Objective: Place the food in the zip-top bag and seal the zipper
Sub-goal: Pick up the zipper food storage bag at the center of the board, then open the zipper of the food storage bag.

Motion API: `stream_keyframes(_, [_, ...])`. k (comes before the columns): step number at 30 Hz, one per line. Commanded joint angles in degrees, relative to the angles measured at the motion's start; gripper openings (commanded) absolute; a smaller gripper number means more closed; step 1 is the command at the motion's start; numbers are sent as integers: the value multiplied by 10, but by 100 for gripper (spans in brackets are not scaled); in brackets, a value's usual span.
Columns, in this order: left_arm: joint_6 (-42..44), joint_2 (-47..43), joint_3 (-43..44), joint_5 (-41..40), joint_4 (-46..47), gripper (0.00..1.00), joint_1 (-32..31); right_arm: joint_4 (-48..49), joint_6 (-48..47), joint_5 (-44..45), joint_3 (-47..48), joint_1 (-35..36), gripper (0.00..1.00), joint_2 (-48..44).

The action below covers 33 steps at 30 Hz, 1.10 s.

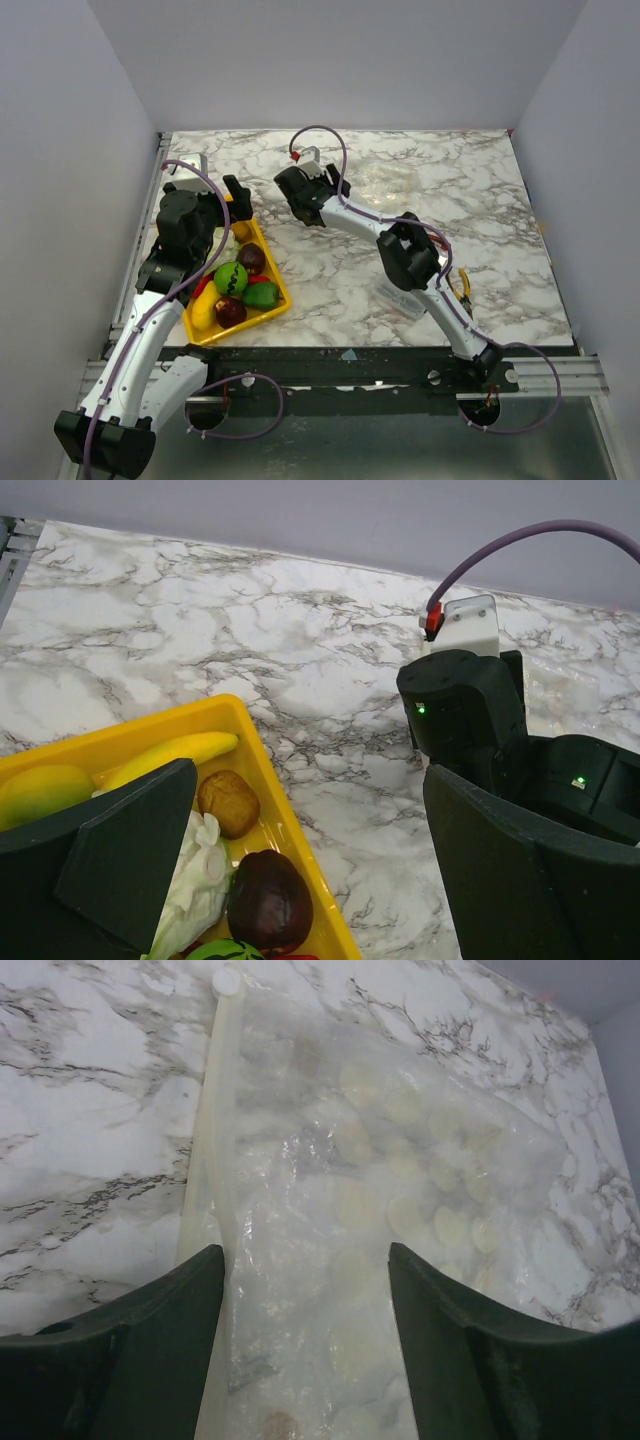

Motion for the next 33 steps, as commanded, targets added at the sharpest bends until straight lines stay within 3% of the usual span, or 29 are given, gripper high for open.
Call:
stream_keyframes(1, [-2, 2, 5, -3, 7, 98, 0, 19, -4, 6, 7, 2, 62, 26])
stream_keyframes(4, [-2, 2, 3, 0, 9, 98, 0, 19, 8, 5, -3, 2, 41, 18])
stream_keyframes(6, [-1, 2, 1, 2, 11, 99, 0, 19, 19, 3, -17, 2, 35, -1])
stream_keyframes(12, [-4, 9, -5, 35, 22, 99, 0, 27, 57, -50, -85, 2, 1, -94])
stream_keyframes(15, [-9, 14, -12, 69, 37, 98, 0, 45, 74, -122, -169, 2, 0, -178])
stream_keyframes(20, [-80, 48, -4, 195, 35, 99, -1, 264, 72, -272, -442, -2, 0, -381])
stream_keyframes(22, [-141, 60, -15, 257, 56, 98, -1, 309, 80, -328, -500, -4, 0, -433])
stream_keyframes(27, [-274, 83, -78, 342, 170, 97, -15, 330, 103, -378, -557, -16, 0, -488])
stream_keyframes(33, [-298, 147, -75, 331, 176, 92, -48, 360, 152, -448, -599, -21, 0, -524])
